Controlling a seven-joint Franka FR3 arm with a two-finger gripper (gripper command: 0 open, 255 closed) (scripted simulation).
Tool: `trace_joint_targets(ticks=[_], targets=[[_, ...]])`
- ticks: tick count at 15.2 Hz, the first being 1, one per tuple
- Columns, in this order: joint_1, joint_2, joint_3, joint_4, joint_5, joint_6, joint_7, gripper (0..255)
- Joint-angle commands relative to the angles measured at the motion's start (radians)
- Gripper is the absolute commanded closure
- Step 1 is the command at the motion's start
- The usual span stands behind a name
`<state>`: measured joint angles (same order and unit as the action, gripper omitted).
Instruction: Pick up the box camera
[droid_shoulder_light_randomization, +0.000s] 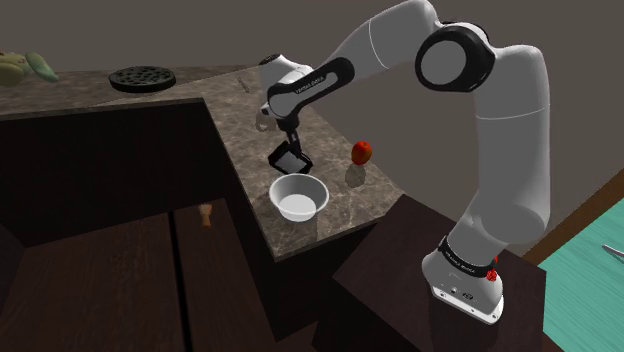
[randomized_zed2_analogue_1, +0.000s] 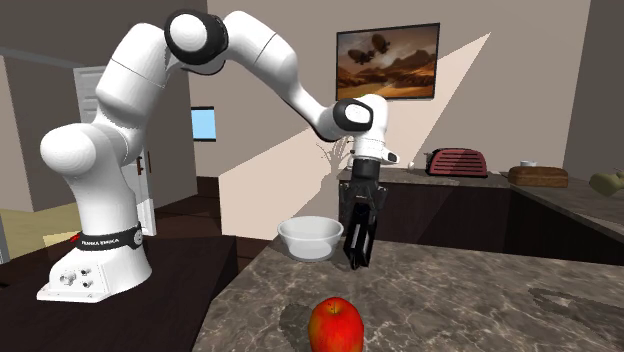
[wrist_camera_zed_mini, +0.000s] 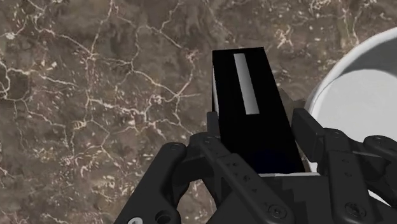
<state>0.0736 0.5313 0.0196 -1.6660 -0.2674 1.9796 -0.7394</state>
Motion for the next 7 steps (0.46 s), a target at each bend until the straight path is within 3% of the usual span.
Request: trace_joint_targets(ticks=[1,7], targets=[[-0.001,-0.013,0.001,0.008,0.002,-0.02,-0.006,255],[0.0,-0.04,0.002,0.024,0.007,-0.062,-0.016,255]])
